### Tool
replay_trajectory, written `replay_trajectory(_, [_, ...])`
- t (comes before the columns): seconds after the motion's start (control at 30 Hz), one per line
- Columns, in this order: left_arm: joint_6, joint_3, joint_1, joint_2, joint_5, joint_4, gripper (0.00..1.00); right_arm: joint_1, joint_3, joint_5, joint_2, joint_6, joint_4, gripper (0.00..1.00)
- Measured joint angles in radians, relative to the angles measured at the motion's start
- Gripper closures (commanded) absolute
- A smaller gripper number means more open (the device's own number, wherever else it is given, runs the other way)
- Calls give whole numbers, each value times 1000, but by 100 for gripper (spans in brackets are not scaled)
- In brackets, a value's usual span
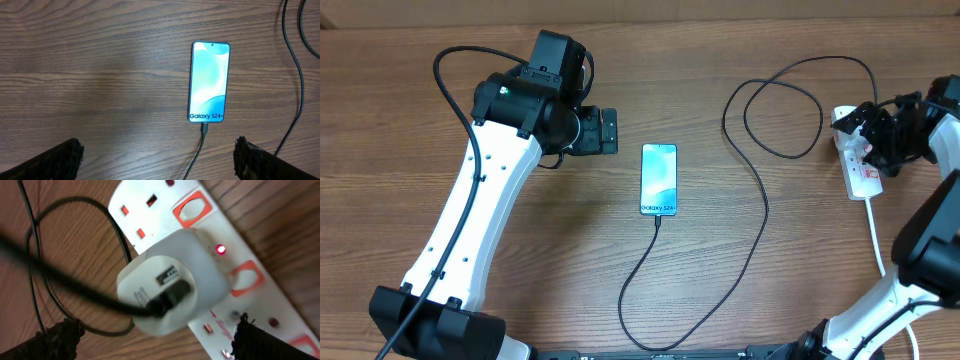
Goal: Plug charger to phone and switch on socket
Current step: 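Lift the right gripper up off the power strip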
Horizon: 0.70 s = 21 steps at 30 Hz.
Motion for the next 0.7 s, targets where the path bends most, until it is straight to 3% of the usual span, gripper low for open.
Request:
replay_trajectory(0.37, [0,0,0,0,0,2,0,0,14,62,-418,46,-182,0])
replay_trajectory(0.7, [0,0,0,0,0,2,0,0,14,62,-455,73,-262,0])
